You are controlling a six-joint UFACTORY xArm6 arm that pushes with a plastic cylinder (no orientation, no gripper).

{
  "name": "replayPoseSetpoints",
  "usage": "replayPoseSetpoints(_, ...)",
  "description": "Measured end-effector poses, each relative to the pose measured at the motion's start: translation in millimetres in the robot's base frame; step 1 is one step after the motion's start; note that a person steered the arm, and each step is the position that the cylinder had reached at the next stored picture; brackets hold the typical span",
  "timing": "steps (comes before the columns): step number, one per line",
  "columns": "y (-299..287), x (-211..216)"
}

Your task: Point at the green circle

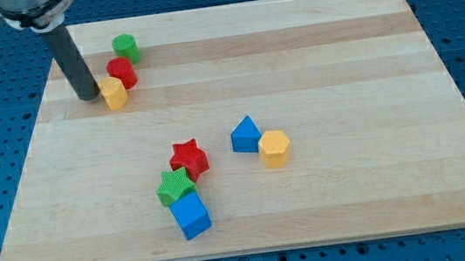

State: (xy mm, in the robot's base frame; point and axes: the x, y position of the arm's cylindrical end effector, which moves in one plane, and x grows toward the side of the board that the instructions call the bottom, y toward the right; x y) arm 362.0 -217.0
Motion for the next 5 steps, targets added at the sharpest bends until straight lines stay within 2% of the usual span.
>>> replayPoseSetpoints(2,-3,0)
replayPoseSetpoints(3,-21,34)
replayPoseSetpoints(5,11,83)
